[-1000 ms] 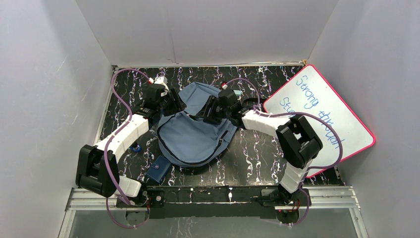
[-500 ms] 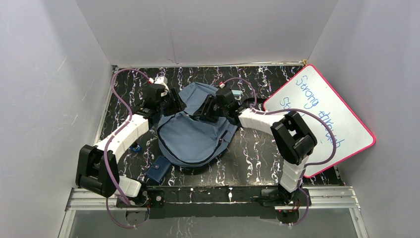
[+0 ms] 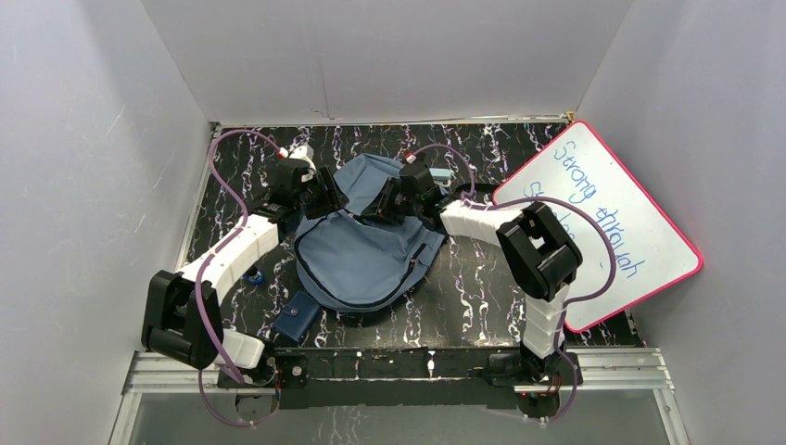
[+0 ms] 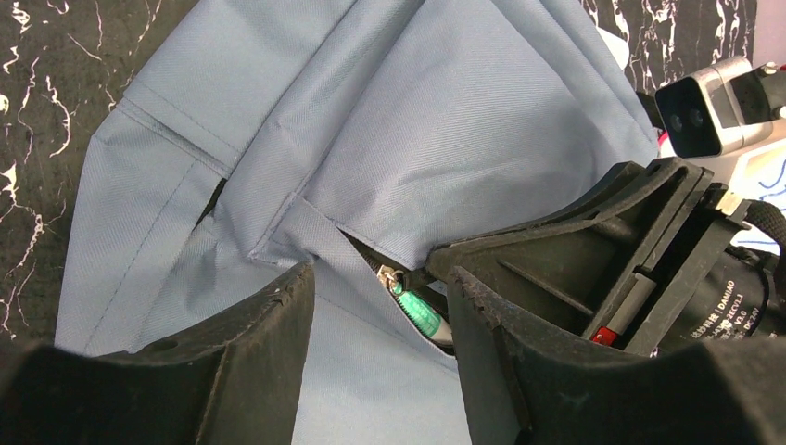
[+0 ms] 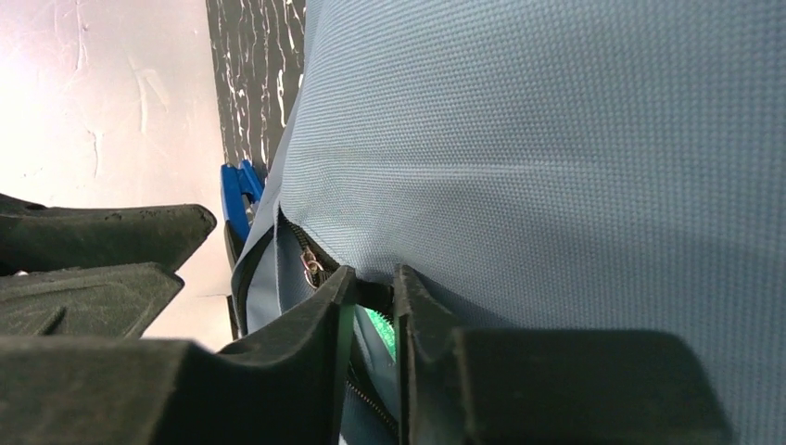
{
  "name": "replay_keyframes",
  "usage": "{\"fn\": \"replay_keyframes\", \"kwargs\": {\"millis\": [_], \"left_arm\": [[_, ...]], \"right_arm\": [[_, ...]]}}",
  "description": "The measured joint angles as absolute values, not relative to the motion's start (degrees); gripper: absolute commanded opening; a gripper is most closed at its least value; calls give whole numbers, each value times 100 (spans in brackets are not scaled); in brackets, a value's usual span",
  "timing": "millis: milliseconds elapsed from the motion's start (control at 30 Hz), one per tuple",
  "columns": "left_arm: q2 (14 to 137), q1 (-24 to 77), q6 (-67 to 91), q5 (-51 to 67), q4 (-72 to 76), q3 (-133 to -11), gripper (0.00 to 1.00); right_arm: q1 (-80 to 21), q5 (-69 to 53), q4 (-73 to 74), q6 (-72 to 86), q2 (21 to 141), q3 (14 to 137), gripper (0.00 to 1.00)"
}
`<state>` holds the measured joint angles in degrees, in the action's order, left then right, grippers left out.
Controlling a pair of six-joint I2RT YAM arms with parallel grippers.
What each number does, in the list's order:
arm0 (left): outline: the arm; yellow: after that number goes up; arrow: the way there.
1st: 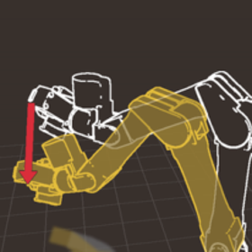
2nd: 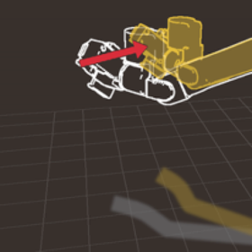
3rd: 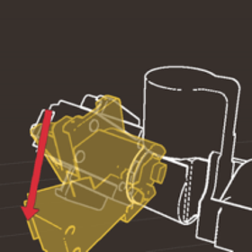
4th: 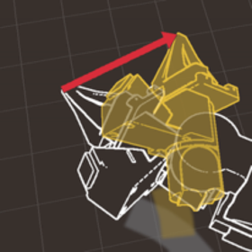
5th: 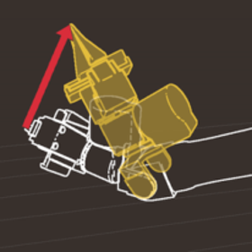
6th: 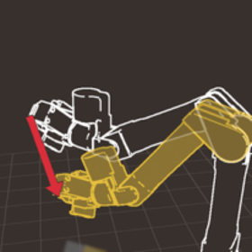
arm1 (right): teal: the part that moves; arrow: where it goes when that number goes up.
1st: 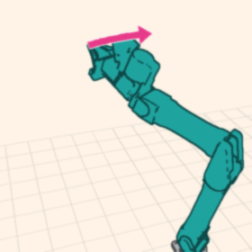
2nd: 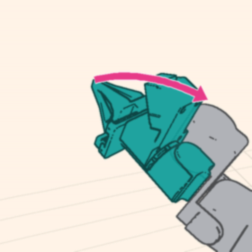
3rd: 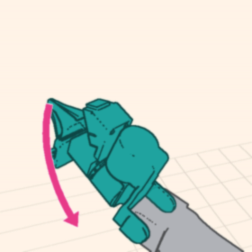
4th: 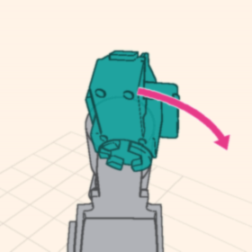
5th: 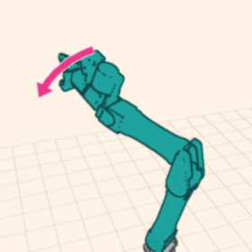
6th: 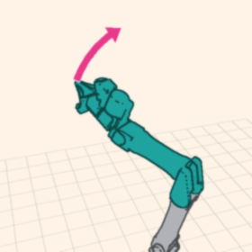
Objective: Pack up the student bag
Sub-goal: Zip the student bag at the center of the board.
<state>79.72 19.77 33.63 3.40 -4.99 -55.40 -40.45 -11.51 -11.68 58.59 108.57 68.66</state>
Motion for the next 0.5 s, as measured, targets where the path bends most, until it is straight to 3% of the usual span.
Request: {"fn": "replay_keyframes", "kwargs": {"millis": [267,500], "left_arm": [[7968,1975,3367,340,-508,-5468,53],[7968,1872,3540,506,-497,-5443,60]], "right_arm": [[-4012,-1175,-1227,5835,10923,6879,0],[-4014,-1168,-1431,5581,10892,6860,0]]}}
